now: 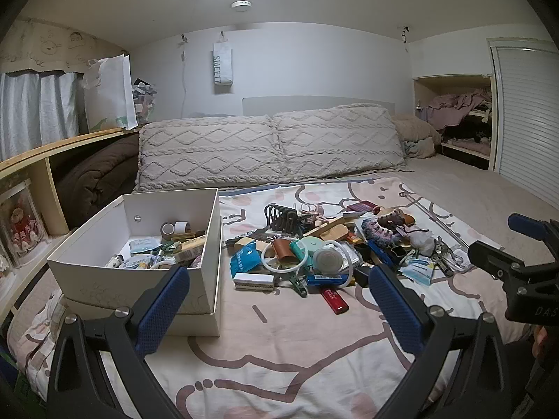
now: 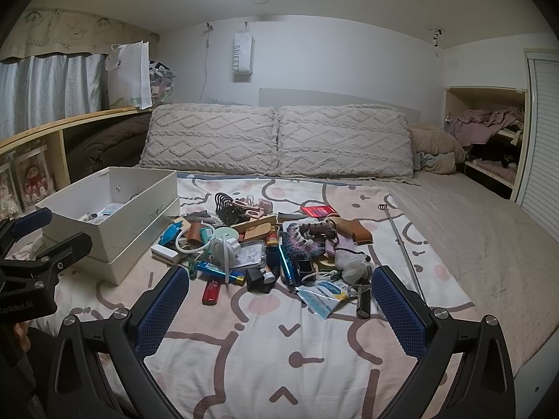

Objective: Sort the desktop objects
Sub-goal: 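Move both grippers toward the cluttered pile of items on the bed, then lower the right gripper onto the clear plastic case and close on it, then close the left gripper on the red lighter while the right gripper lifts the clear case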

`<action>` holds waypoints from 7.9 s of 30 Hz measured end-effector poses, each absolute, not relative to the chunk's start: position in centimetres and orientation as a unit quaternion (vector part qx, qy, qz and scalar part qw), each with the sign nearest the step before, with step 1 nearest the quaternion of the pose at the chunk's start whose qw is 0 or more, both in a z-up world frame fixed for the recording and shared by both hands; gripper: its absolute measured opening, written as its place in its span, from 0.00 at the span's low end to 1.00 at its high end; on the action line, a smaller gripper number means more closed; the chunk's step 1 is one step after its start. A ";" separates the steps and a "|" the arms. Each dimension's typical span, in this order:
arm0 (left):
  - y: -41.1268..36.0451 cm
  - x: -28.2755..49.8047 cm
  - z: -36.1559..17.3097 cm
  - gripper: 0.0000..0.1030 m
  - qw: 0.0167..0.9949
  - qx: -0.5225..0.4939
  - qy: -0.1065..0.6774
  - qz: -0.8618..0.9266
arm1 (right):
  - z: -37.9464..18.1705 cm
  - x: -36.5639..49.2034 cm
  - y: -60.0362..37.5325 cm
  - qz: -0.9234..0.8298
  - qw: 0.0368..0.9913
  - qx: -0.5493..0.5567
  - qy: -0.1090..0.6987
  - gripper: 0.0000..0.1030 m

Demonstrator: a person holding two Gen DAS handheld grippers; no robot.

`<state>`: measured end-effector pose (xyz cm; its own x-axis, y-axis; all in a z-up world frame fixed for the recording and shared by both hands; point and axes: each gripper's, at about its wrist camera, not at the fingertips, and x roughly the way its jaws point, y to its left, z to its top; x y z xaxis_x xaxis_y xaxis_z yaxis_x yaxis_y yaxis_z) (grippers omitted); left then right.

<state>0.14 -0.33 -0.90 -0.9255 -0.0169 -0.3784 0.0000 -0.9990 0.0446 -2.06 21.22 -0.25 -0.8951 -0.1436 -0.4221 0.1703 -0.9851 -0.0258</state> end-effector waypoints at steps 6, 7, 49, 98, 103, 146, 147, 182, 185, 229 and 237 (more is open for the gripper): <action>-0.3 0.2 -1.0 1.00 0.004 0.193 -0.022 -0.981 | -0.4 -2.1 21.0 -0.973 0.082 0.214 0.030 1.00; -0.3 0.2 -1.0 1.00 0.004 0.193 -0.022 -0.981 | -0.4 -2.0 20.9 -0.973 0.082 0.214 0.030 1.00; 1.5 -6.6 -7.3 1.00 -0.039 0.327 -0.023 -0.944 | -5.3 -7.1 23.3 -0.952 0.031 0.303 0.043 1.00; 4.8 -16.3 -15.3 1.00 -0.146 0.438 -0.048 -0.886 | -12.8 -12.7 34.5 -0.879 0.120 0.461 0.003 1.00; 4.8 -16.3 -15.4 1.00 -0.146 0.439 -0.051 -0.885 | -13.6 -14.3 36.0 -0.881 0.099 0.462 0.018 1.00; 4.0 -15.5 -14.9 0.53 -0.156 0.395 -0.006 -0.905 | -14.6 -16.0 35.7 -0.922 0.057 0.371 0.094 0.77; 4.0 -15.5 -14.9 0.48 -0.159 0.395 -0.004 -0.905 | -14.6 -15.9 35.6 -0.923 0.055 0.369 0.097 0.76; 2.1 -13.9 -14.3 0.29 -0.238 0.422 0.058 -0.873 | -13.4 -10.0 34.6 -0.904 0.155 0.393 0.070 0.74; 1.9 -14.1 -14.4 0.29 -0.233 0.424 0.064 -0.873 | -13.5 -10.3 34.2 -0.898 0.152 0.404 0.081 0.75; -1.4 -15.2 -14.5 0.70 -0.022 0.412 -0.060 -0.909 | -14.2 -9.6 23.5 -0.830 0.360 0.357 0.233 0.75; 0.2 -15.1 -13.9 0.95 -0.102 0.425 0.029 -0.899 | -14.3 -9.6 23.4 -0.831 0.358 0.355 0.235 0.74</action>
